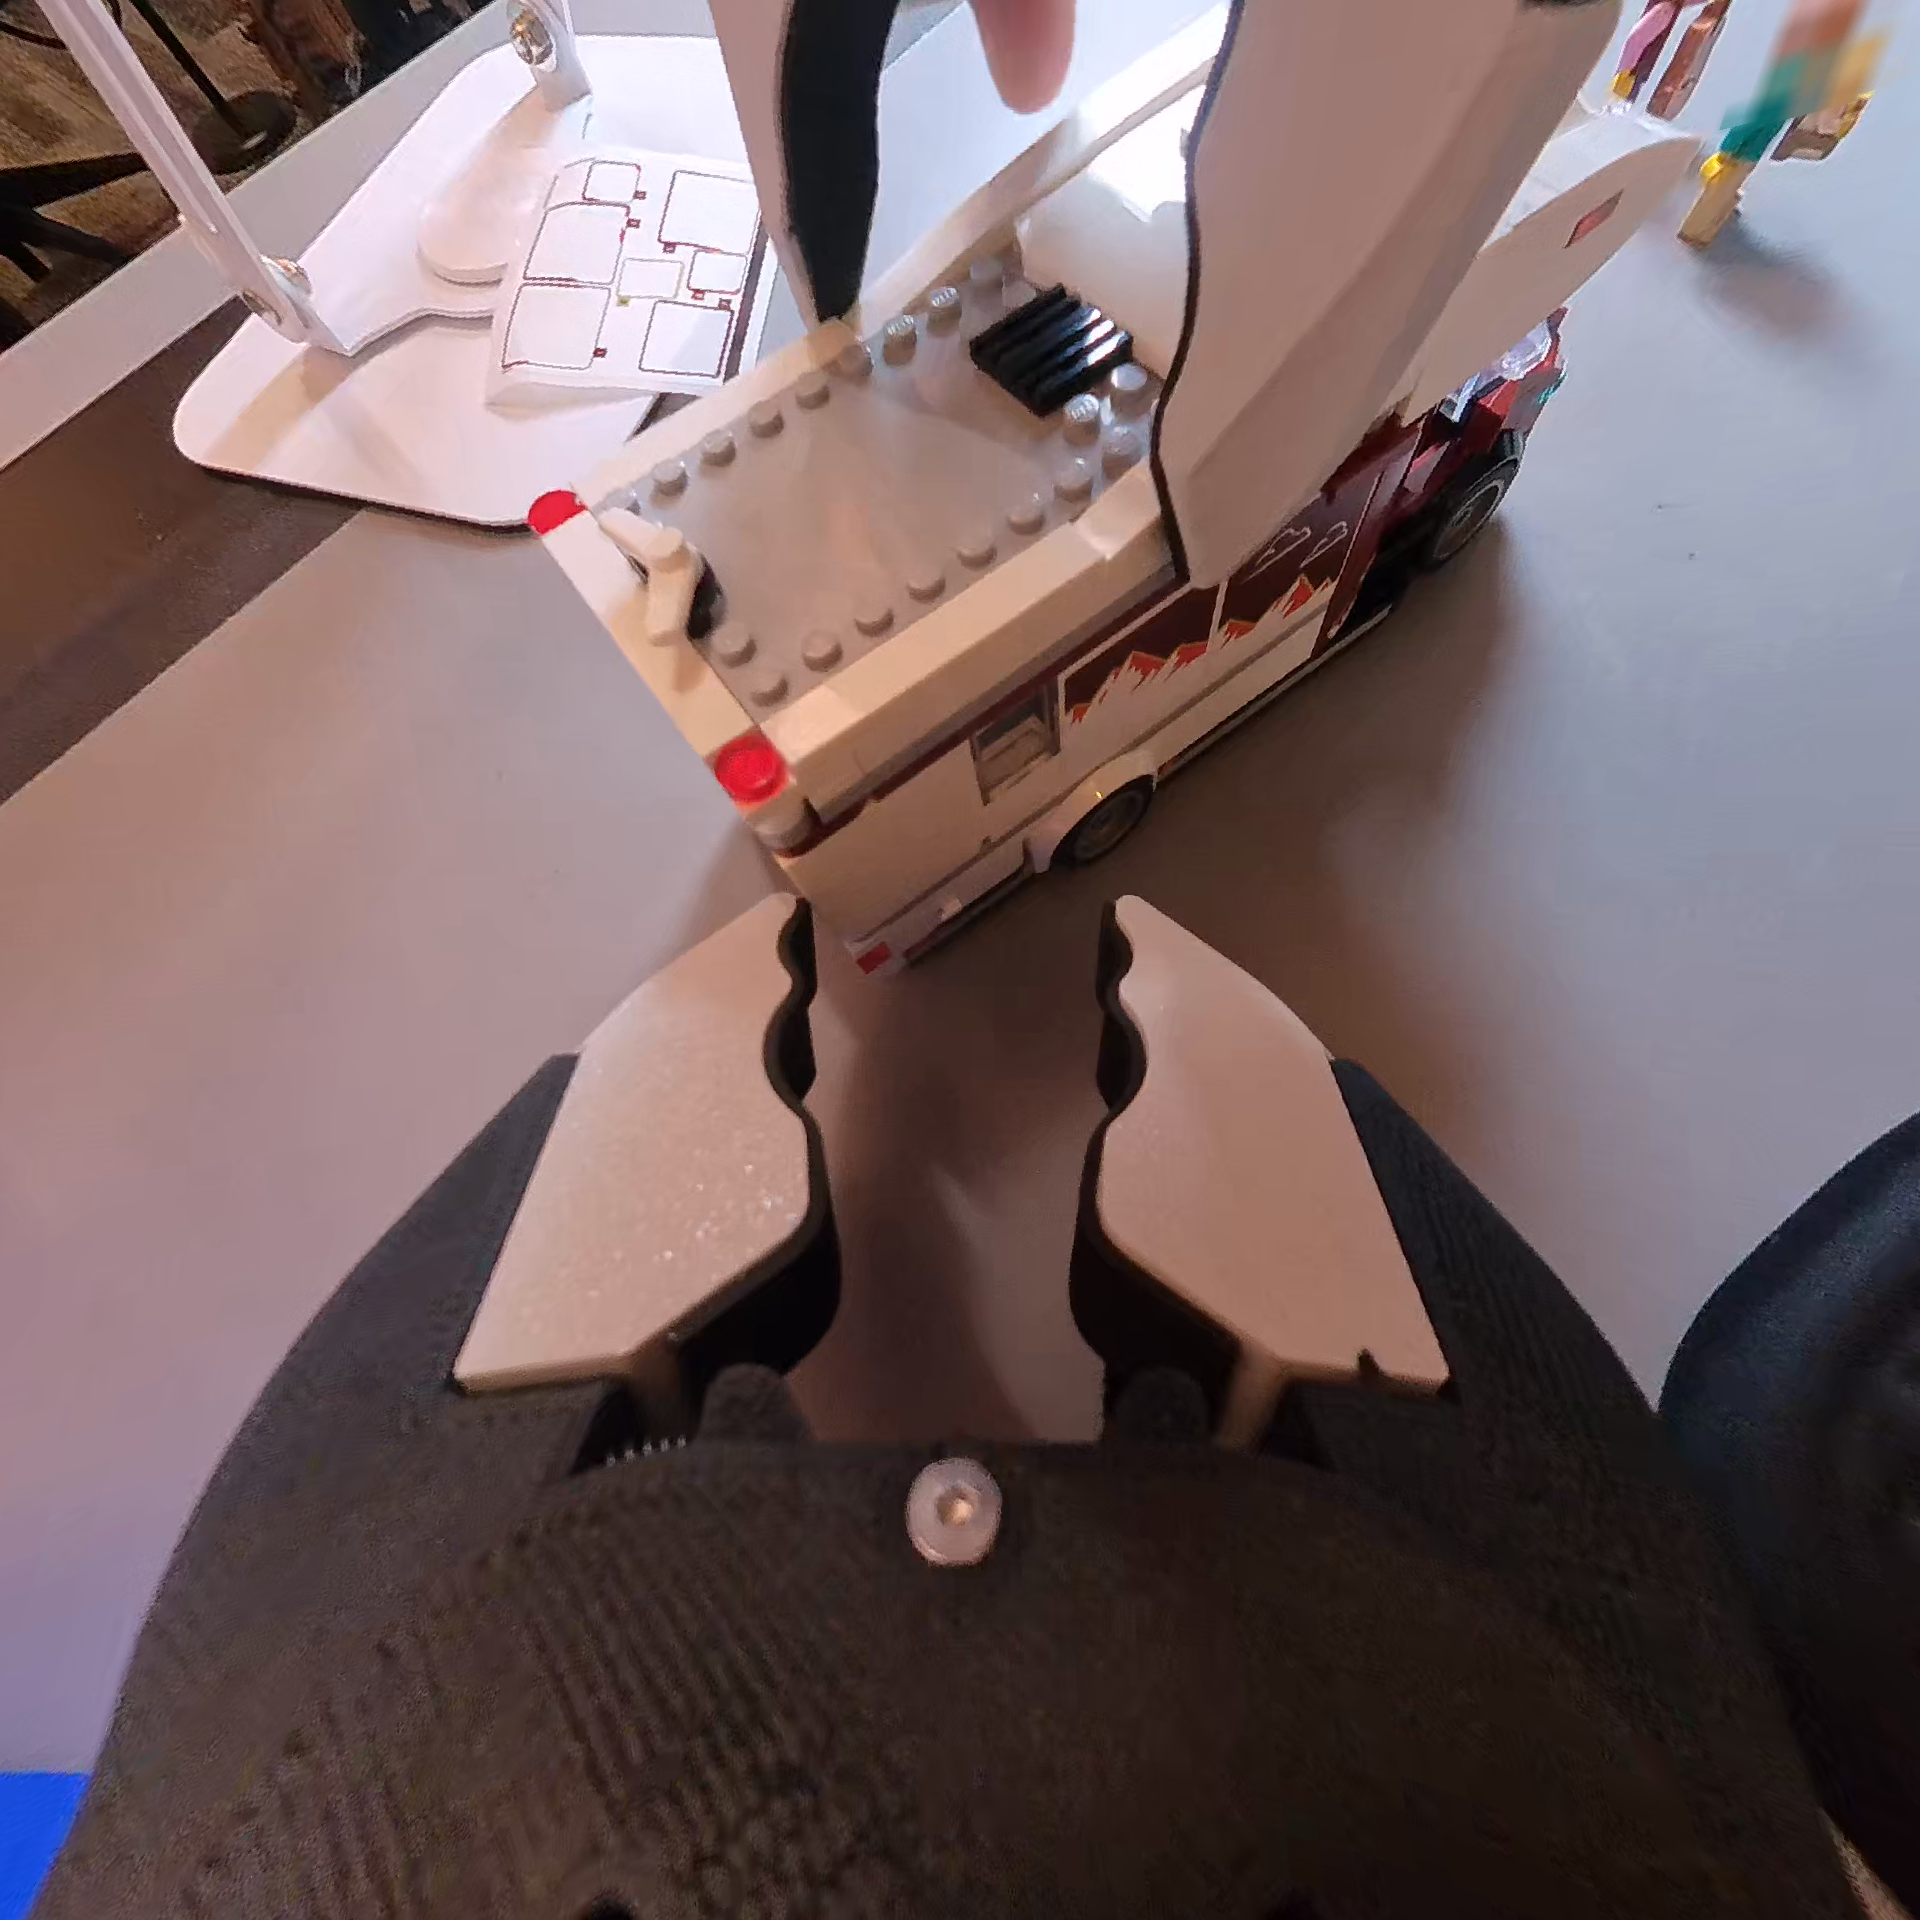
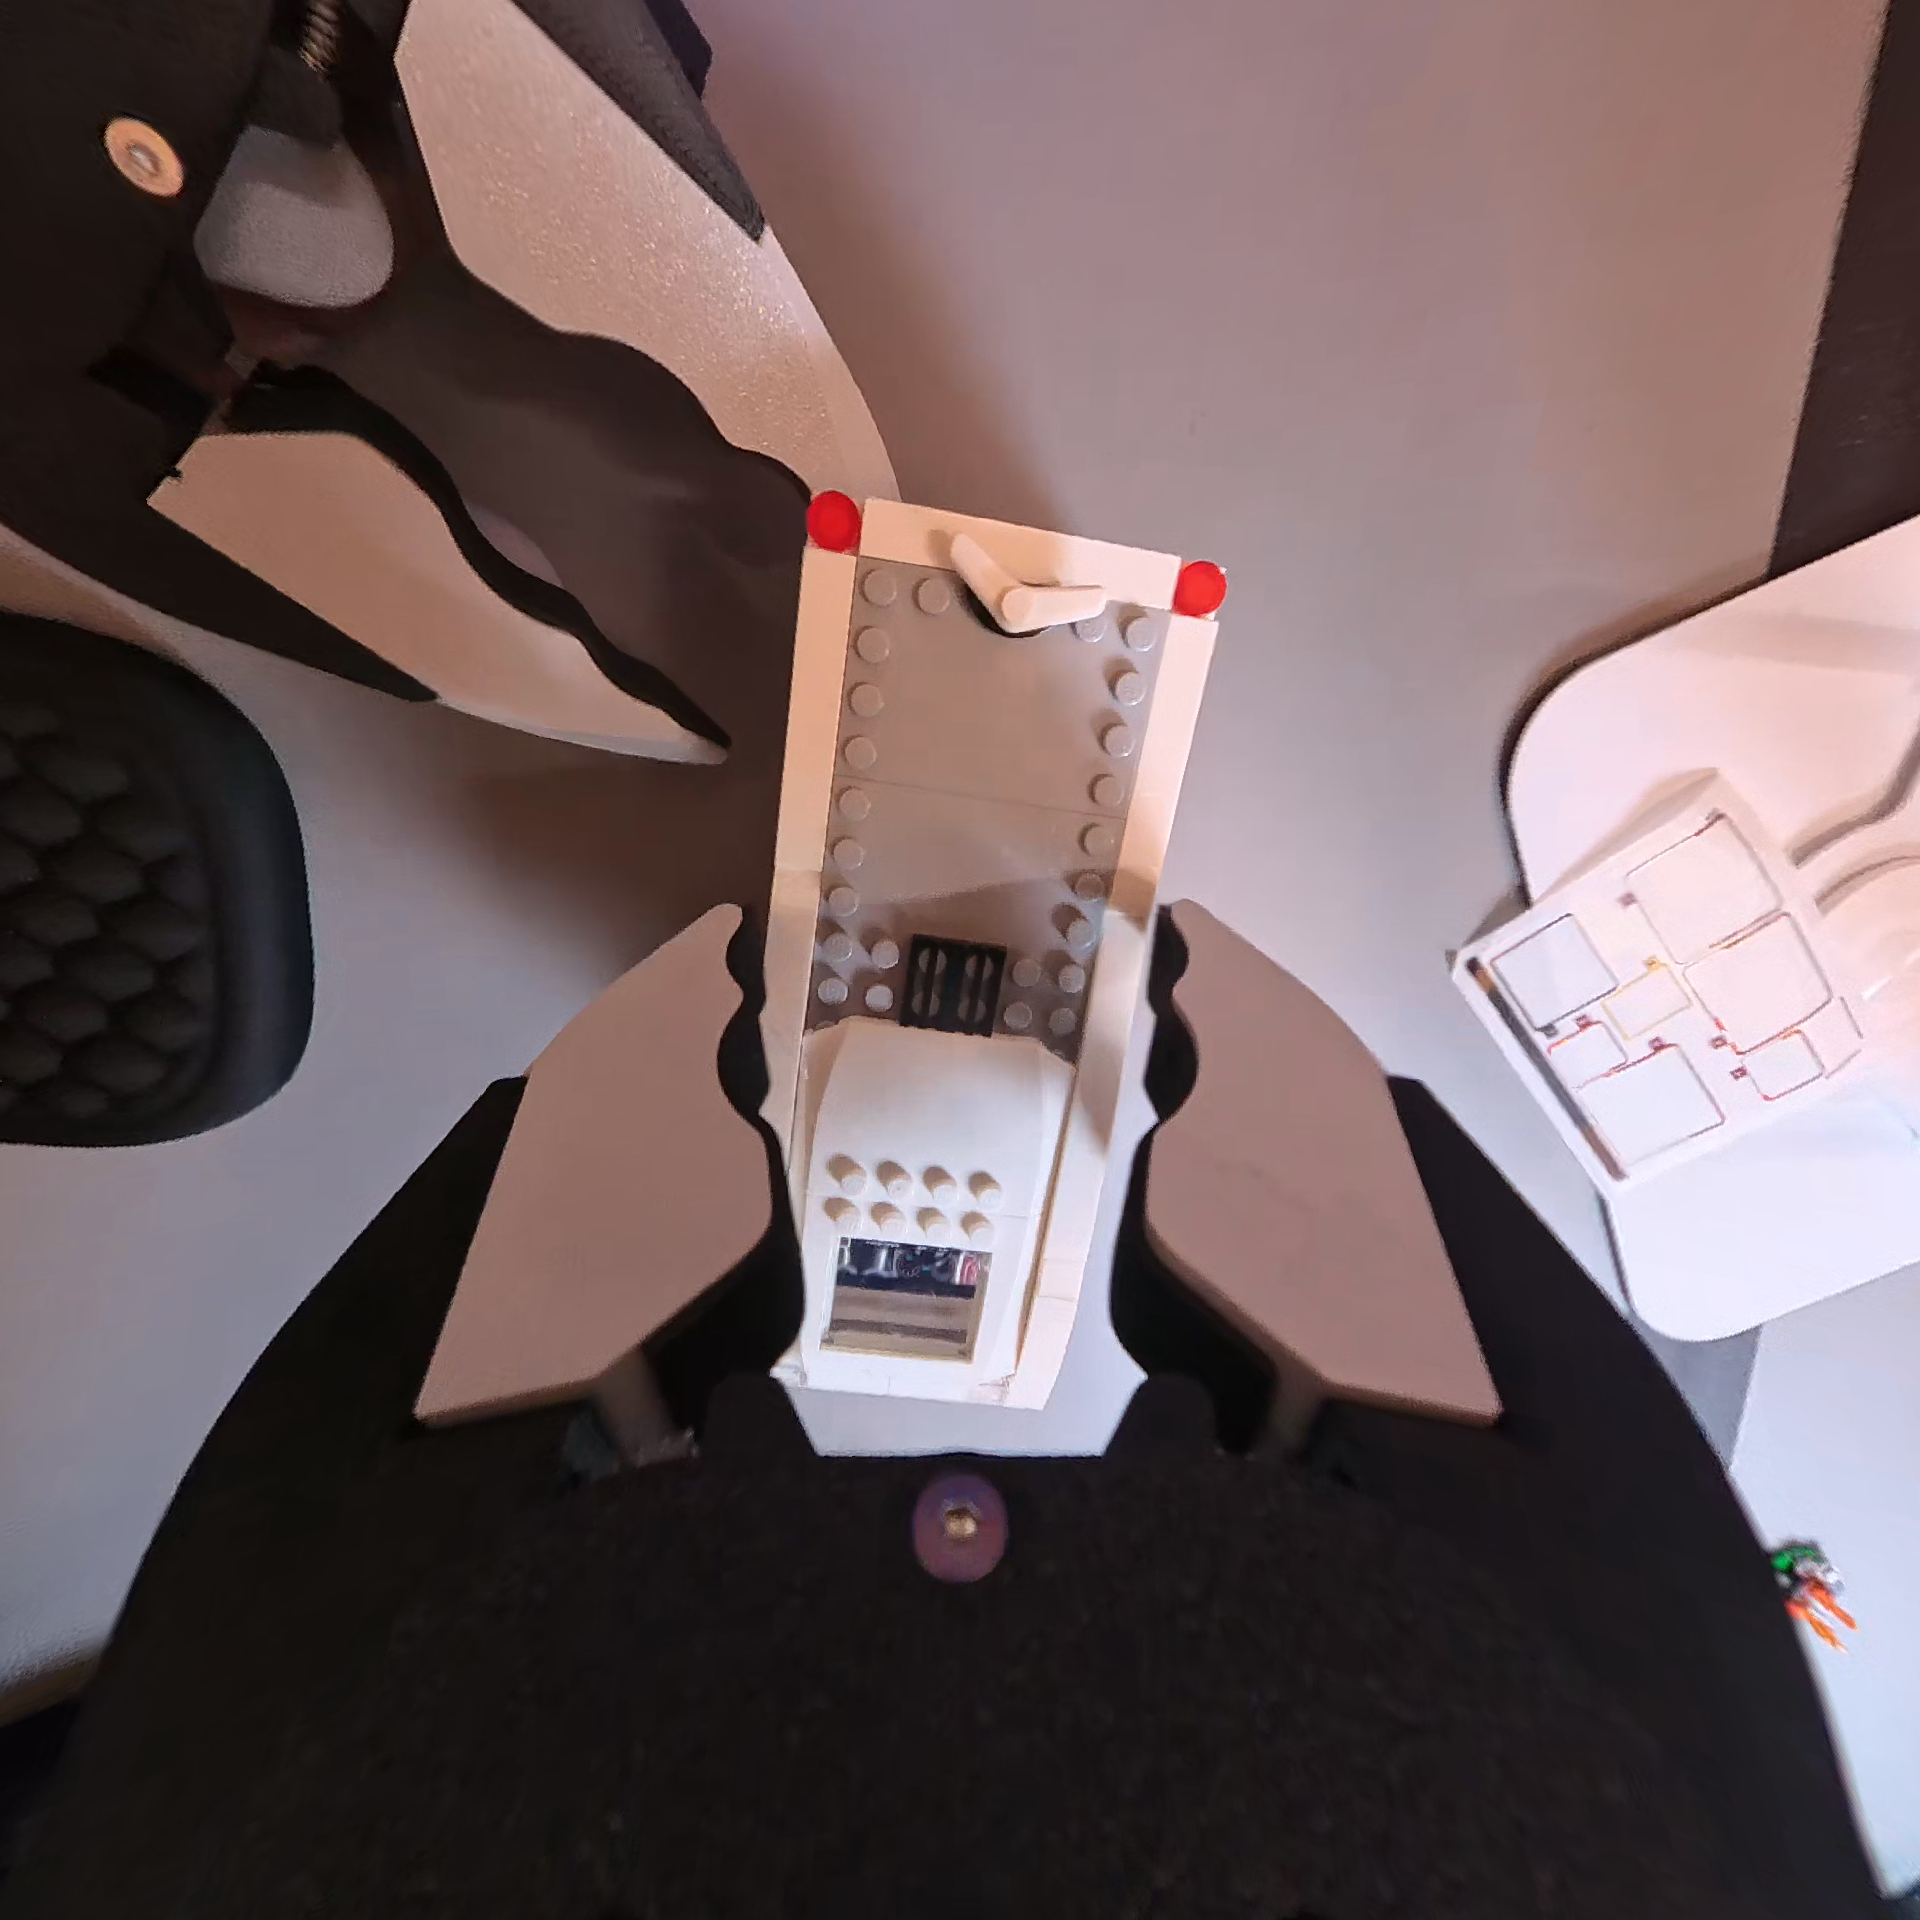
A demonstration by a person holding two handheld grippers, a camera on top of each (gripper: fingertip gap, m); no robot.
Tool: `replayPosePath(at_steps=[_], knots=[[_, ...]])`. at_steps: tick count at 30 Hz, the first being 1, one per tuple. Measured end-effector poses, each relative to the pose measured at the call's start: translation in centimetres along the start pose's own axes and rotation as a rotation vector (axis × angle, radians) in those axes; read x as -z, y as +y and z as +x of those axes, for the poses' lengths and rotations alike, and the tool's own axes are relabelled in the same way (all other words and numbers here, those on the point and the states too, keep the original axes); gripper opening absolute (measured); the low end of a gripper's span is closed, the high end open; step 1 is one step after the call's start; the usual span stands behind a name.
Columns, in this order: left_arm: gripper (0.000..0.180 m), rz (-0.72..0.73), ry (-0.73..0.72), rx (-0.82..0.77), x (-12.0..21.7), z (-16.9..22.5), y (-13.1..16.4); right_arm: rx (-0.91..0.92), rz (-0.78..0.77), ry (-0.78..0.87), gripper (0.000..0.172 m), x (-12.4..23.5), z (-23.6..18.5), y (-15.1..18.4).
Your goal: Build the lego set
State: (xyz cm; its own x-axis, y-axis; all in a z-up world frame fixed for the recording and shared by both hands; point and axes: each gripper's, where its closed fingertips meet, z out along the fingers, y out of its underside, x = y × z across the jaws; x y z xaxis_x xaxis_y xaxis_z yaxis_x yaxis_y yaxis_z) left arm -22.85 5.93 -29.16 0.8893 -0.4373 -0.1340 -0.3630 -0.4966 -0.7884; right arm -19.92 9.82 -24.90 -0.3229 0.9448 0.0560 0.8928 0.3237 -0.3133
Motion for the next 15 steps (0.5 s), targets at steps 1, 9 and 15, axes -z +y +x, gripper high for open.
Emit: replayPosePath(at_steps=[1, 9, 15], knots=[[0.054, 0.006, 0.003, 0.006, 0.0, 0.0, -0.1, 0.004, 0.044, 0.019, 0.078, 0.4, 0.2, -0.1], [0.06, 0.04, 0.015, 0.047, -0.1, -0.4, -0.2, -0.086, 0.282, 0.109, 0.09, 4.9, -0.3, 5.5], [0.061, 0.032, 0.038, 0.048, -0.8, 0.2, 0.2, -0.171, 0.201, 0.123, 0.092, 0.2, -1.7, 11.9]])
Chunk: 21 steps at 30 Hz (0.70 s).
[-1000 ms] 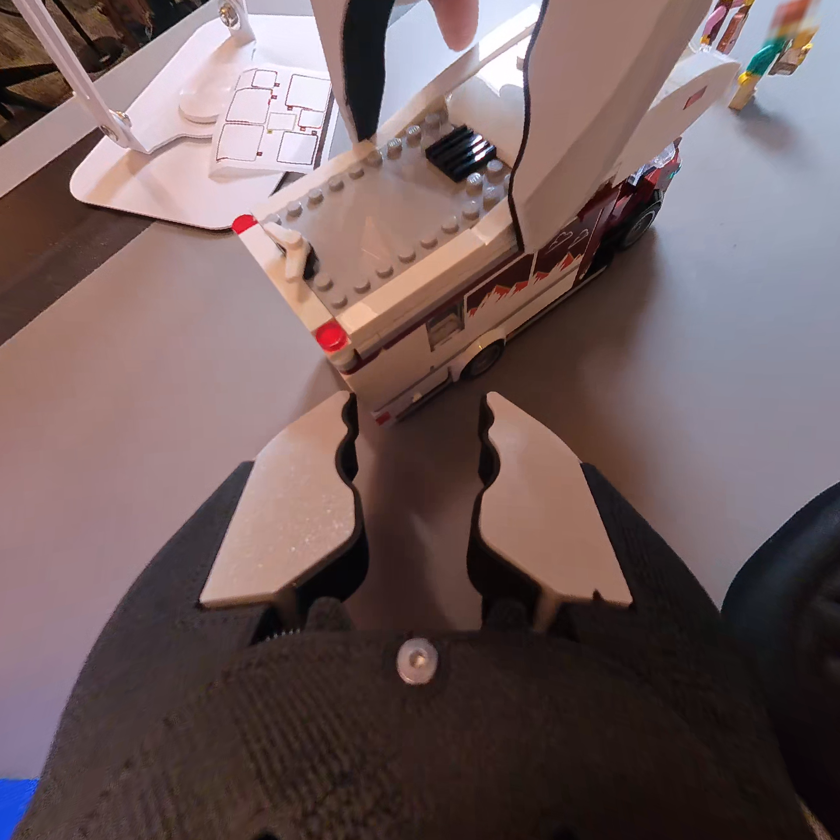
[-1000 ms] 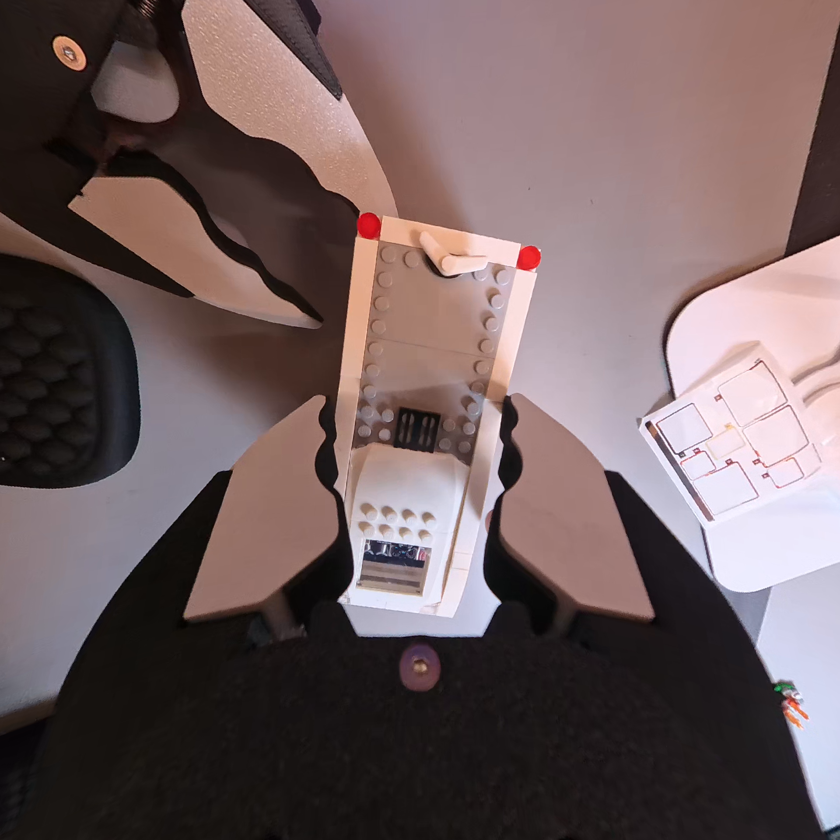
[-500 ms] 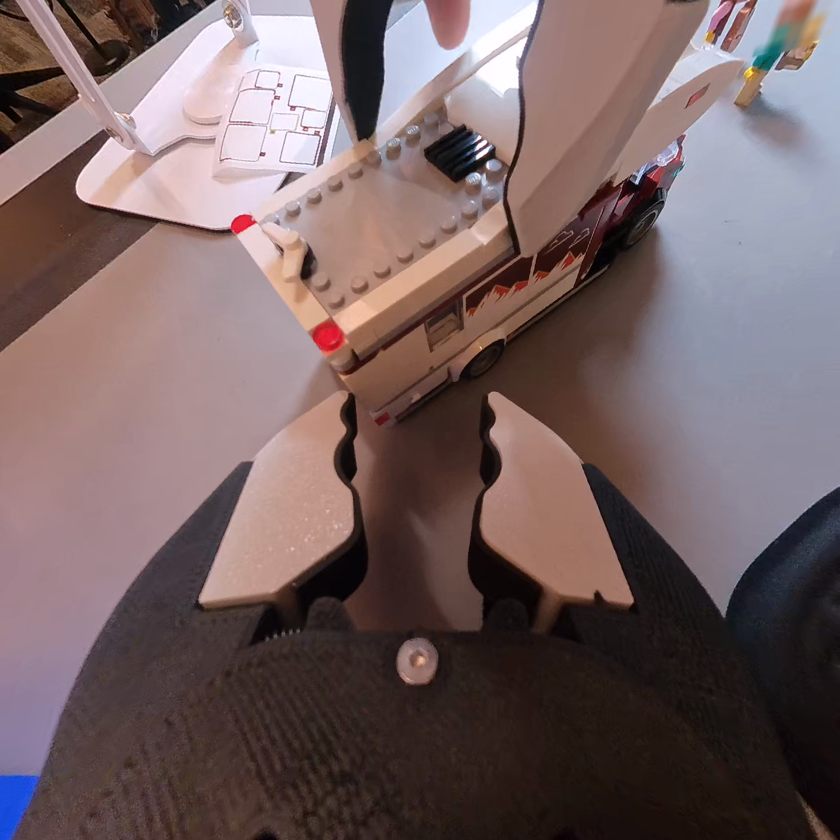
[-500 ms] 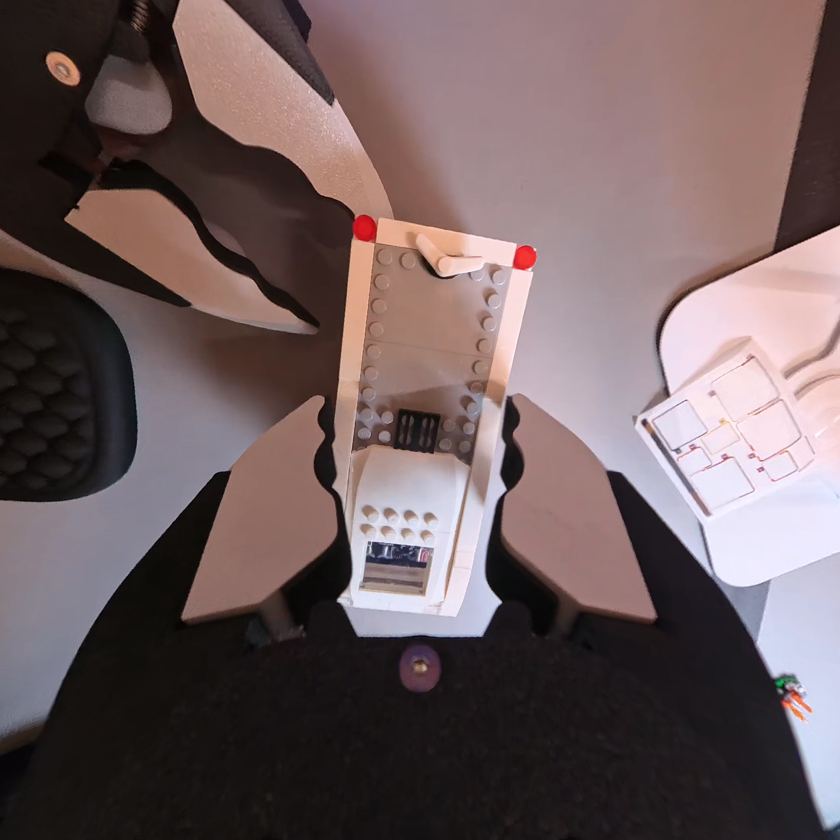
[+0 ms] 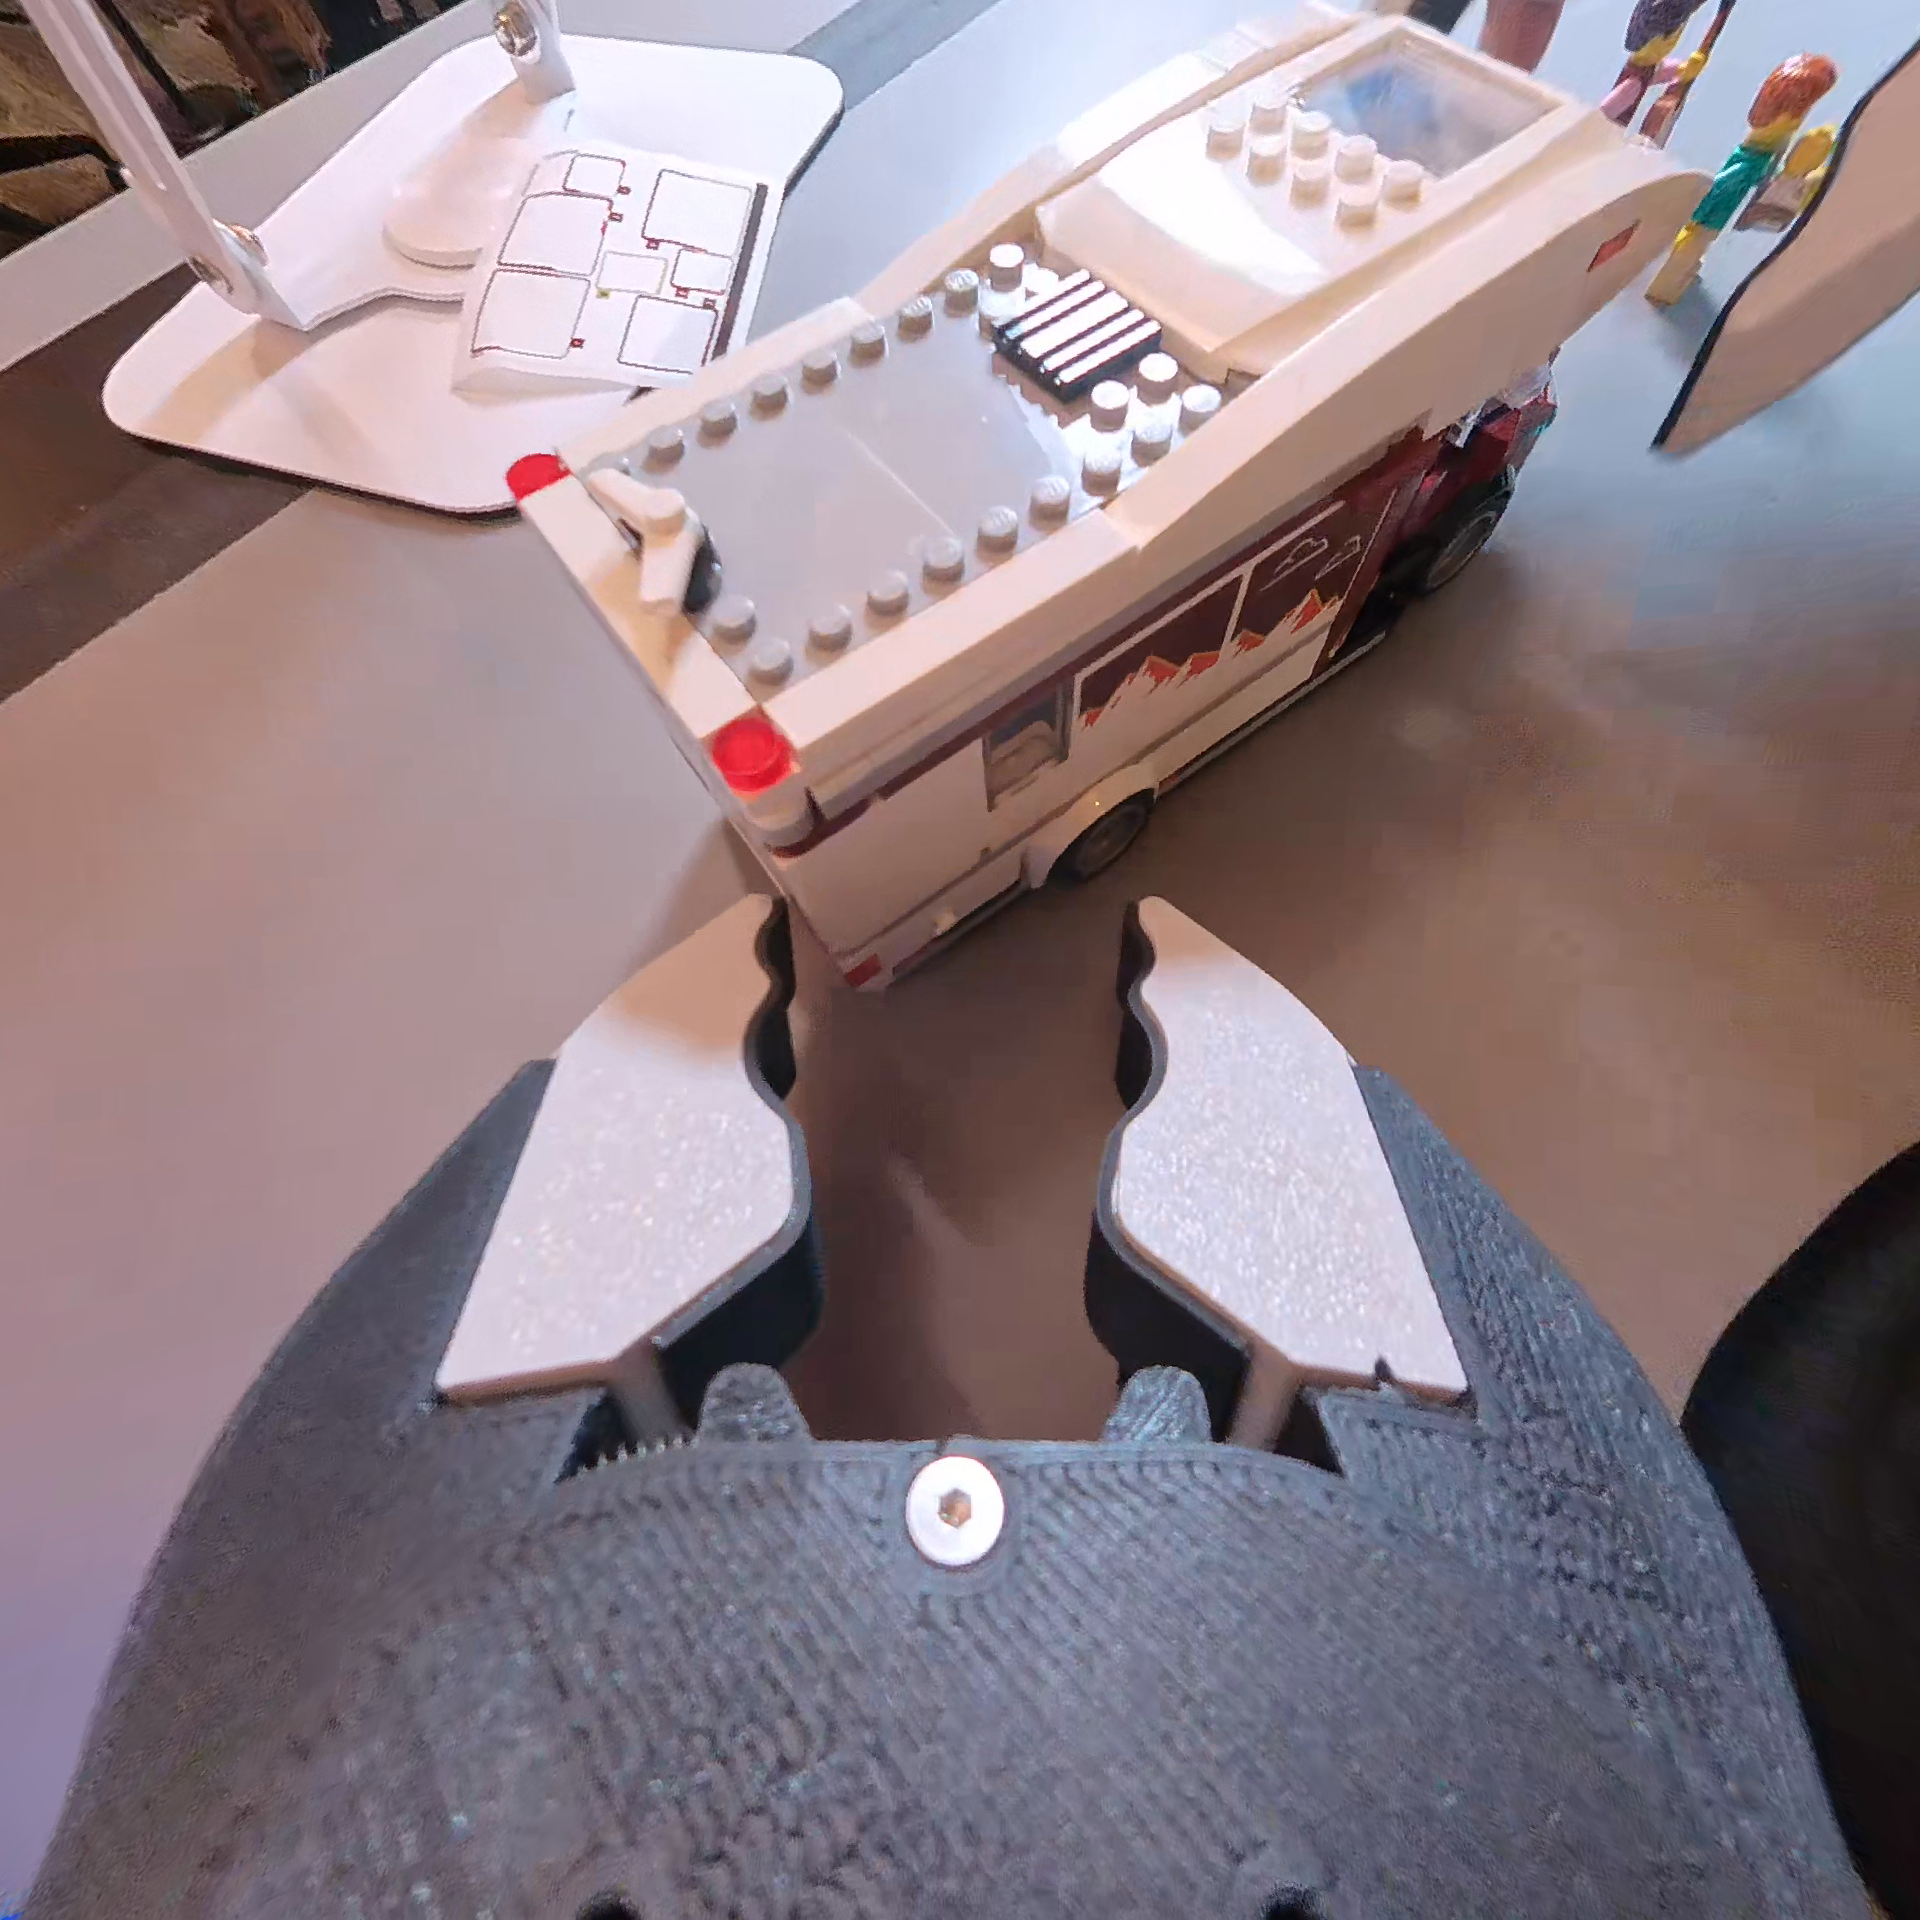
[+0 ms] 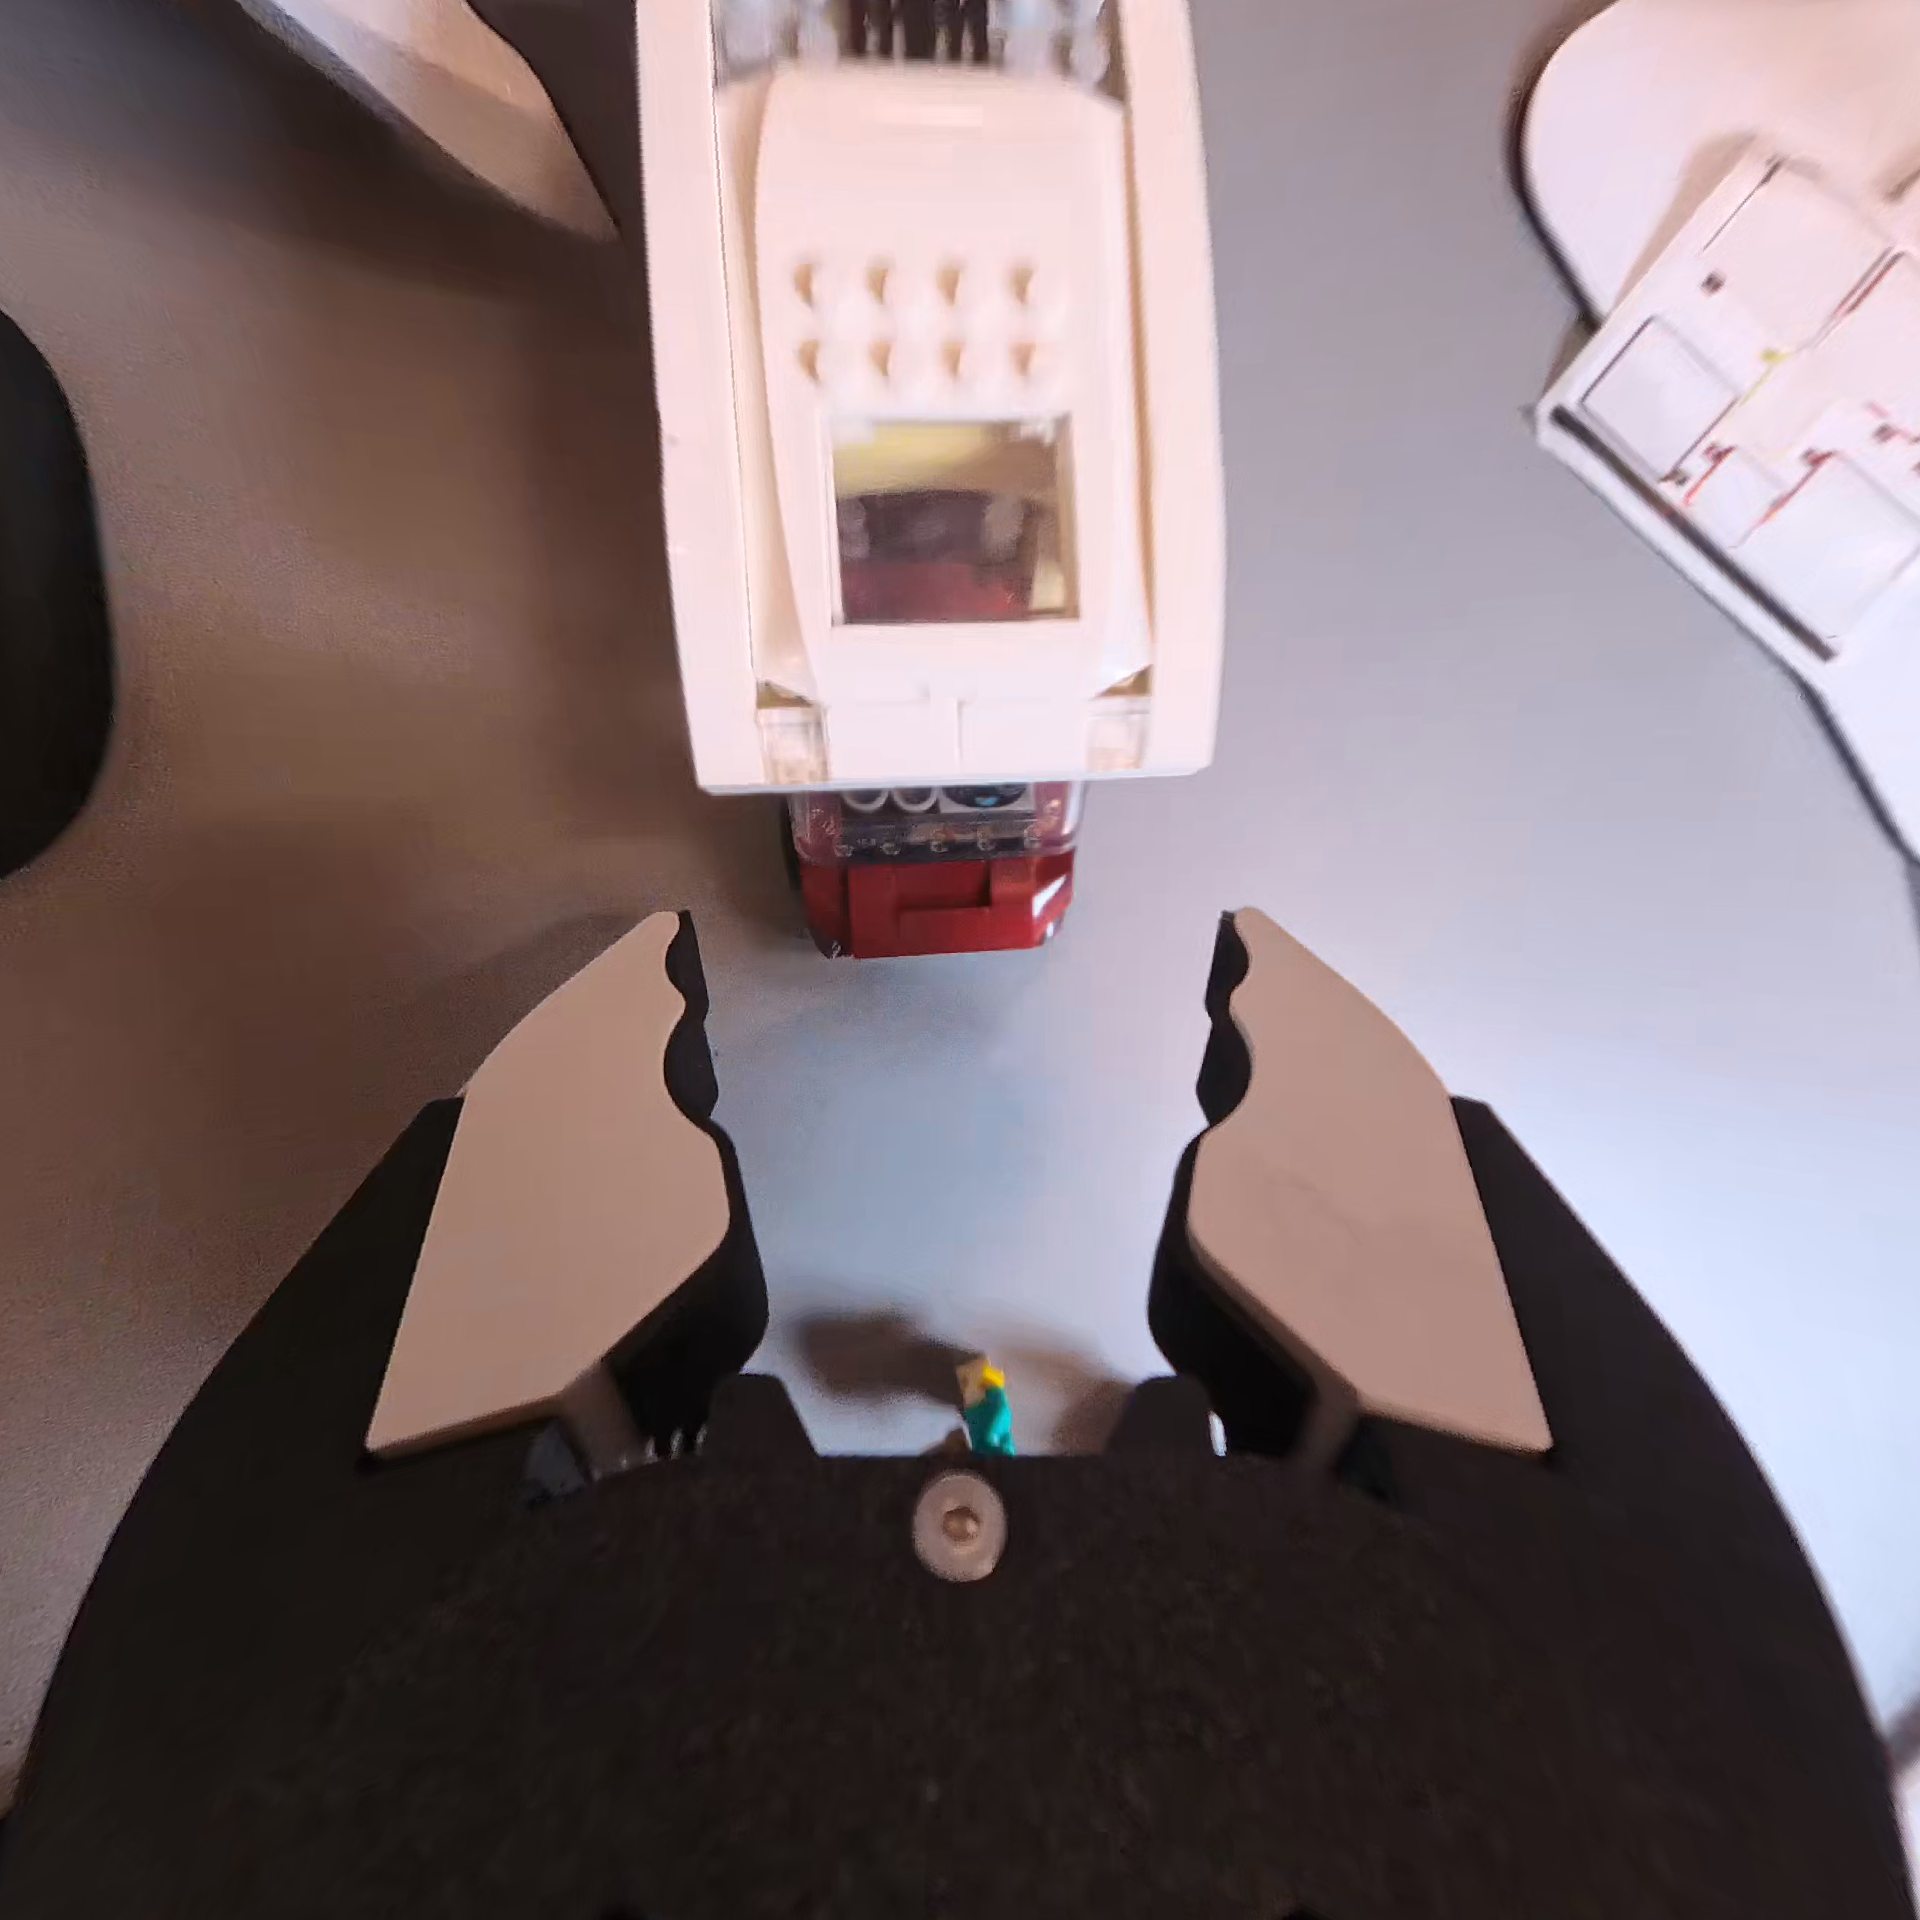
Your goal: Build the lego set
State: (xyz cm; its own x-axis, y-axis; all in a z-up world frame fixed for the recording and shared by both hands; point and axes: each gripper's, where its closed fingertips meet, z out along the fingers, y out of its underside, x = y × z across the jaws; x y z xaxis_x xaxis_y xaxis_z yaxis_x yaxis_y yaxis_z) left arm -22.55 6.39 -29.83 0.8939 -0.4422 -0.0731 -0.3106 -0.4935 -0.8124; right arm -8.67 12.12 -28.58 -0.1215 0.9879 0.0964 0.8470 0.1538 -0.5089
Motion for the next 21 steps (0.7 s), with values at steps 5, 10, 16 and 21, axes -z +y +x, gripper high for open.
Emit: replayPosePath(at_steps=[5, 10, 16, 21], knots=[[0.059, 0.014, 0.003, 0.011, -0.2, 0.2, -0.1, 0.022, -0.002, -0.024, 0.07, -2.1, -0.2, 0.1], [0.055, -0.002, -0.007, -0.018, 0.1, 0.2, 0.0, 0.172, 0.001, -0.092, 0.06, -2.5, 0.0, -0.3], [0.047, -0.072, 0.006, -0.075, 1.4, 2.2, 1.0, 0.322, 0.106, -0.233, 0.06, -1.9, 0.3, -0.5], [0.048, -0.104, 0.036, -0.1, 3.2, 6.0, 1.8, 0.459, 0.155, -0.337, 0.06, -0.8, -0.6, -0.3]])
